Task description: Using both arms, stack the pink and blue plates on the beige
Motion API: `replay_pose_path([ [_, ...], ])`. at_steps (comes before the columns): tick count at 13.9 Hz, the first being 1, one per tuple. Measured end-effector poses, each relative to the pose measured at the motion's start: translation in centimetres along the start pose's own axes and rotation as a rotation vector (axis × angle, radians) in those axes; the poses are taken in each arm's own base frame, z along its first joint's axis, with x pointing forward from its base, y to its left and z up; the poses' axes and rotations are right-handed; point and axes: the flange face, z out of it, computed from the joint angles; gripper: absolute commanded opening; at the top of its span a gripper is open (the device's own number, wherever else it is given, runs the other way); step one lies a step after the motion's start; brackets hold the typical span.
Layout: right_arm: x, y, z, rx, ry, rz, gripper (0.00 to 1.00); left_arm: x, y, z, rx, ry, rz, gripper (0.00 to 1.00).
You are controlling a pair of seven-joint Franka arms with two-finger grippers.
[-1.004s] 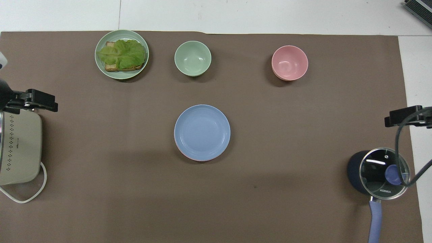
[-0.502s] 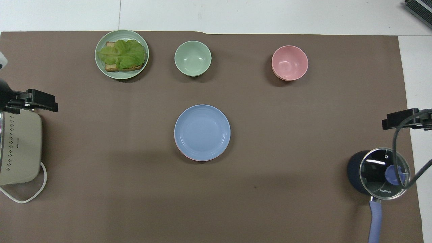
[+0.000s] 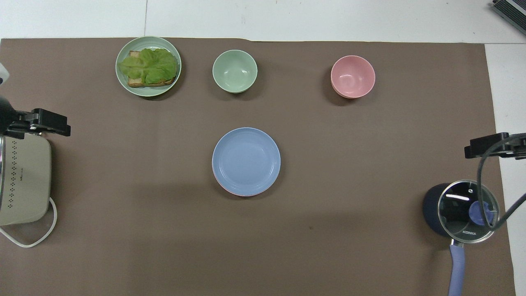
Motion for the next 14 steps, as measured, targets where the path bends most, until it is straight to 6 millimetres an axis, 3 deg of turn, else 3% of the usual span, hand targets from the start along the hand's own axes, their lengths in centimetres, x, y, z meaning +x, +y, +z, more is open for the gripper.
replay_pose_path([
  [14,-0.37,0.0,0.32,0.001,-0.01,0.019,1.0,0.0,0.0,0.0,0.0,0.0,0.0,1.0],
])
